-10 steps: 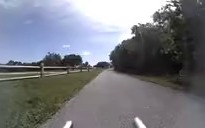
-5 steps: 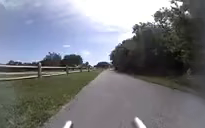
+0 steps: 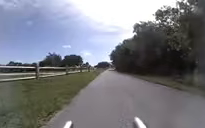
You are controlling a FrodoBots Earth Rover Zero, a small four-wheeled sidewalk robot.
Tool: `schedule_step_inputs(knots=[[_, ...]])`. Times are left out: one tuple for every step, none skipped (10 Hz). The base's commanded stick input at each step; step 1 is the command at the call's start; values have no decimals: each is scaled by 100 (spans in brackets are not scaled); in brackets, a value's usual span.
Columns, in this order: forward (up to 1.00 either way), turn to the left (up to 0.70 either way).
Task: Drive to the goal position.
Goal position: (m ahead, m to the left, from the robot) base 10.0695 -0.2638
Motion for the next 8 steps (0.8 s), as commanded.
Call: schedule_step_inputs(knots=[[50,0],[50,0],[50,0],[50,0],[50,0],[50,0],[50,0],[50,0]])
